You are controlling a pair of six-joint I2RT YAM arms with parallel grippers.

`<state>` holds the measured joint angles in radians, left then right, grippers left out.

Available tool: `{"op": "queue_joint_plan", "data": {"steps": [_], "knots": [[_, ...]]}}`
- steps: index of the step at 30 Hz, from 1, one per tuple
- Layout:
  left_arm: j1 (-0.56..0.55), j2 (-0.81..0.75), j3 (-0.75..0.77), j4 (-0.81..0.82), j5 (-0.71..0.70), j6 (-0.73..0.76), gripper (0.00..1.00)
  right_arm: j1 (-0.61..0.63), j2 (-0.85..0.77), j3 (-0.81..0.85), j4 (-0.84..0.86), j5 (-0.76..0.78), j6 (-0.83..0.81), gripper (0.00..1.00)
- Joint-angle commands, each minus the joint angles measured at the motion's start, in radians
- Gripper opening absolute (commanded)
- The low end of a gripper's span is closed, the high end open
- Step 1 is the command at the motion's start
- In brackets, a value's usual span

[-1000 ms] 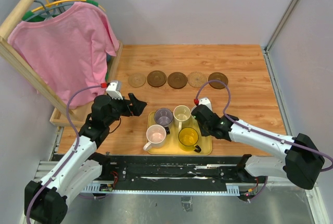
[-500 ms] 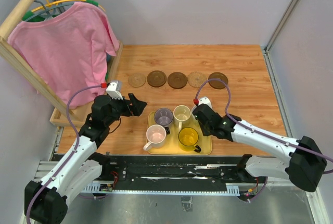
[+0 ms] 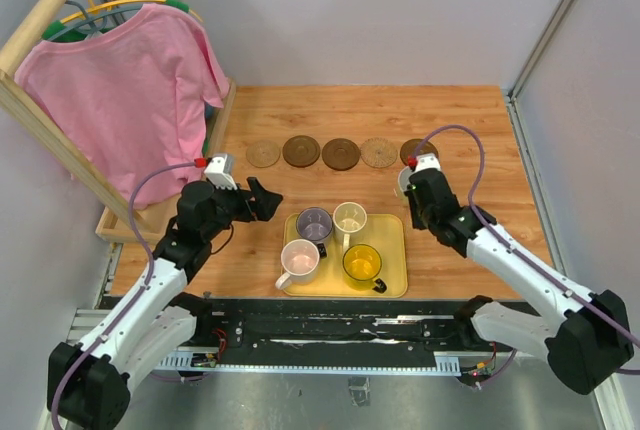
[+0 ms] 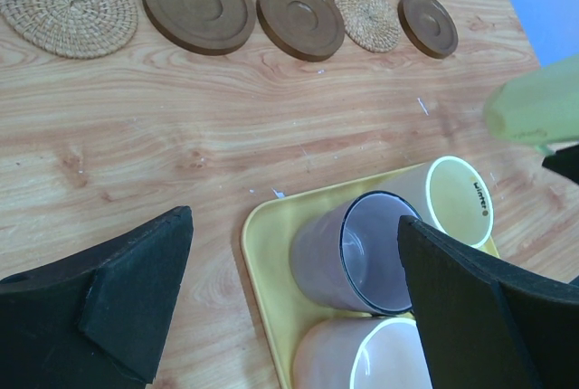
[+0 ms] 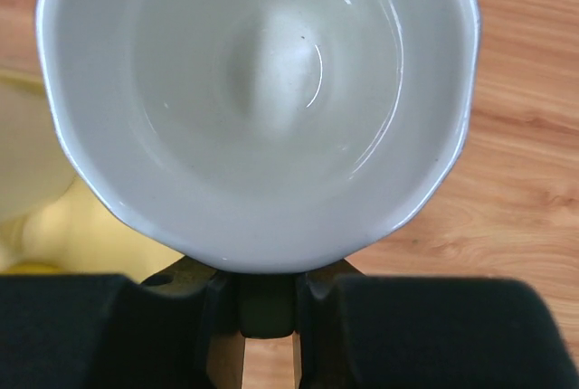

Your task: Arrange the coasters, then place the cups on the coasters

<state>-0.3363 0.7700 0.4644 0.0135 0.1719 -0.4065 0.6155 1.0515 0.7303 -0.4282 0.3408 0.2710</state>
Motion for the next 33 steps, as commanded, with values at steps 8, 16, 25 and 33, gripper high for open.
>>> {"op": "queue_joint_plan", "data": {"steps": [8,16,25,33], "knots": [[-0.004,0.093,0.012,0.148,-0.040,-0.015,0.99,-0.407,0.220,0.167,0.374,-0.266,-0.170,0.01],[-0.005,0.194,0.049,0.212,-0.068,-0.011,0.99,-0.505,0.461,0.357,0.408,-0.359,-0.199,0.01],[-0.005,0.287,0.080,0.269,-0.086,-0.009,0.99,-0.526,0.653,0.531,0.358,-0.404,-0.238,0.01],[-0.006,0.323,0.082,0.290,-0.089,-0.021,0.99,-0.536,0.733,0.622,0.277,-0.413,-0.258,0.01]]}}
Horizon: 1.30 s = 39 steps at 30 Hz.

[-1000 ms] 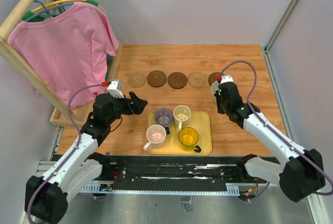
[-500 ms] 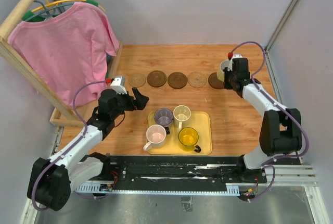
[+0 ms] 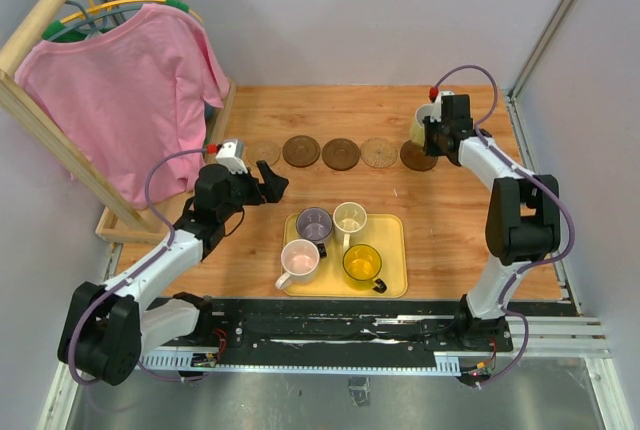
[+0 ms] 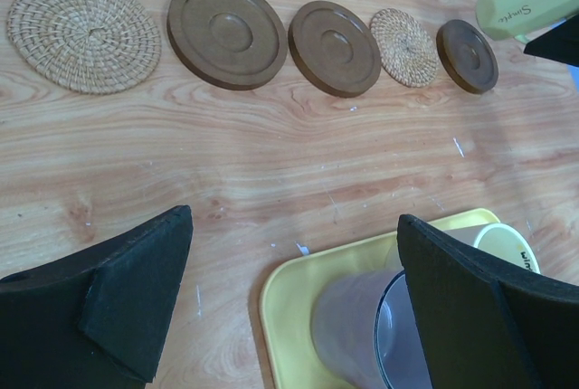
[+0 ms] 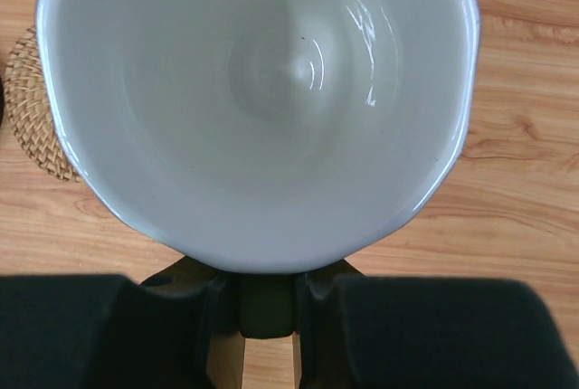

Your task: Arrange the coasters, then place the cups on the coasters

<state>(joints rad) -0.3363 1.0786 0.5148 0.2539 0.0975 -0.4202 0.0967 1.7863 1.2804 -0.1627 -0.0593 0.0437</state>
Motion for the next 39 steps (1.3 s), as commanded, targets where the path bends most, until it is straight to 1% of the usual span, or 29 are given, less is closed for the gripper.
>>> {"op": "queue_joint_plan", "data": {"steps": [1,15,30,39], "knots": [[-0.005,0.020,0.031,0.051,-0.012,-0.010,0.99,-0.017,0.001,0.075,0.004,-0.011,-0.032,0.01],[-0.005,0.039,0.042,0.048,0.006,-0.014,0.99,-0.018,0.015,0.101,-0.112,-0.006,-0.022,0.01],[-0.006,0.045,0.045,0.043,0.010,-0.015,0.99,-0.019,0.063,0.137,-0.154,-0.028,-0.015,0.01],[-0.005,0.047,0.046,0.043,0.014,-0.014,0.99,-0.018,0.056,0.132,-0.160,-0.022,-0.009,0.01]]}}
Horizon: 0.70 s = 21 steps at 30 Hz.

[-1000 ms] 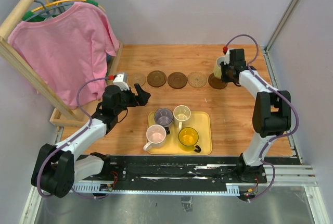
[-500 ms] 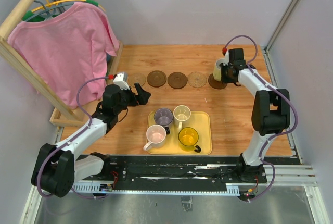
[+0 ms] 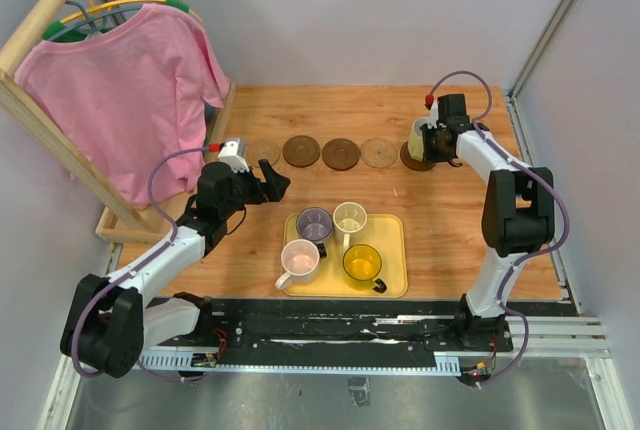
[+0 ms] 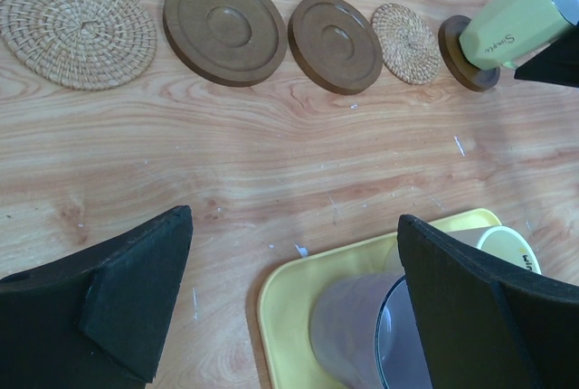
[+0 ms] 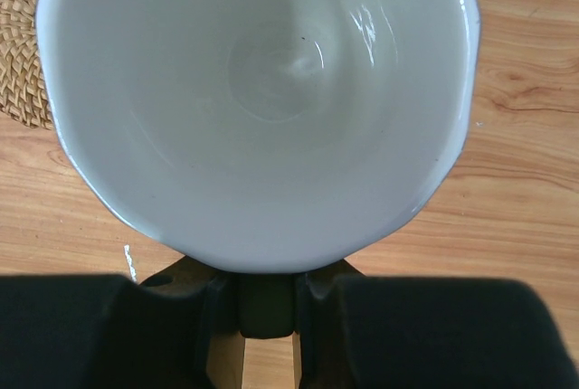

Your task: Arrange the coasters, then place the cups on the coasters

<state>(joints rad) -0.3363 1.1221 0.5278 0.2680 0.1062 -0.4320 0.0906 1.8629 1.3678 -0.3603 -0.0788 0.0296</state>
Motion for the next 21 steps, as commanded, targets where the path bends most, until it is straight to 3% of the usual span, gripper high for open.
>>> {"op": "queue_joint_plan", "data": {"steps": [1,10,21], "knots": [[-0.005,0.003,0.033,0.028,0.004,-0.002,0.99,-0.012,-0.022,0.045,0.036,-0.003,0.004,0.01],[-0.006,-0.001,0.029,0.028,0.006,-0.003,0.99,-0.012,-0.016,0.042,0.021,0.017,0.011,0.03],[-0.005,-0.001,0.027,0.027,0.009,-0.004,0.99,-0.011,-0.028,0.032,0.020,0.028,0.020,0.41]]}}
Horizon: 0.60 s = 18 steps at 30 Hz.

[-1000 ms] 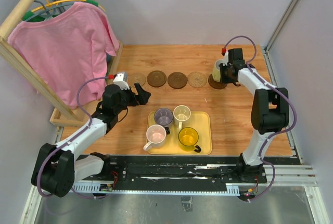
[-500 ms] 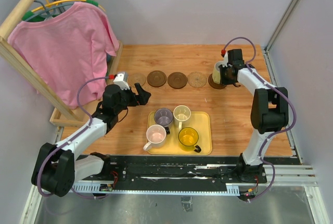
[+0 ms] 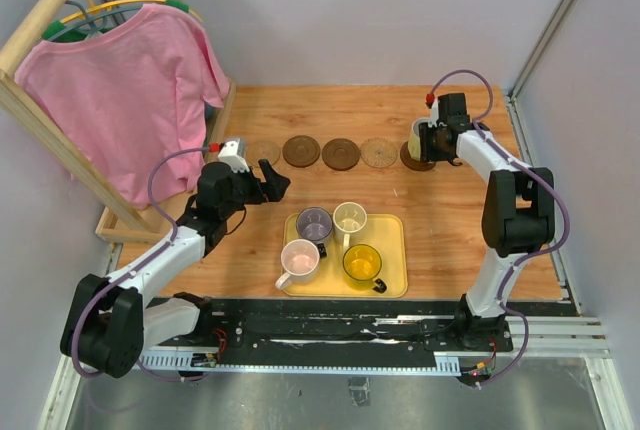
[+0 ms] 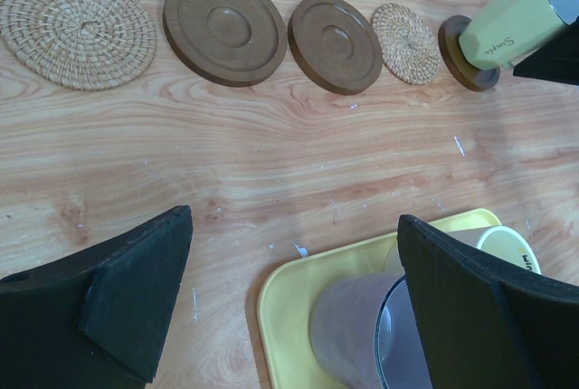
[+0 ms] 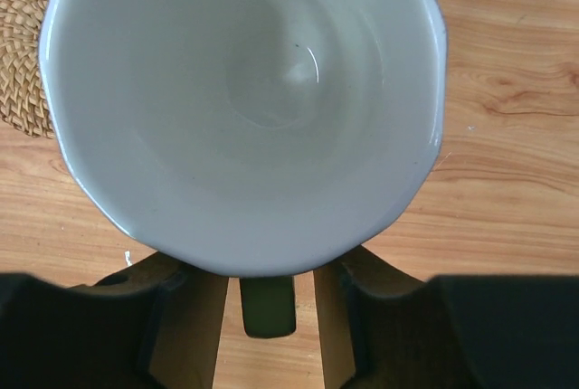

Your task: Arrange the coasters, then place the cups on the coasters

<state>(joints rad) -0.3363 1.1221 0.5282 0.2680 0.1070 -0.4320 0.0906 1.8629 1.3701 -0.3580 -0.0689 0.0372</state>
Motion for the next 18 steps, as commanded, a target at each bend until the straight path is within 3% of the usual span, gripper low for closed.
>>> {"op": "queue_joint_plan", "data": {"steps": [1,6,18], "knots": [[-0.006,0.001,0.026,0.028,0.007,-0.004,0.99,-0.012,-0.029,0.027,0.017,0.018,0.012,0.44],[-0.005,0.000,0.026,0.027,0.009,-0.004,0.99,-0.009,-0.038,0.019,0.019,0.017,0.013,0.56],[-0.005,-0.035,0.021,0.018,0.030,0.022,1.00,0.026,-0.202,-0.114,0.029,0.025,0.041,0.70]]}}
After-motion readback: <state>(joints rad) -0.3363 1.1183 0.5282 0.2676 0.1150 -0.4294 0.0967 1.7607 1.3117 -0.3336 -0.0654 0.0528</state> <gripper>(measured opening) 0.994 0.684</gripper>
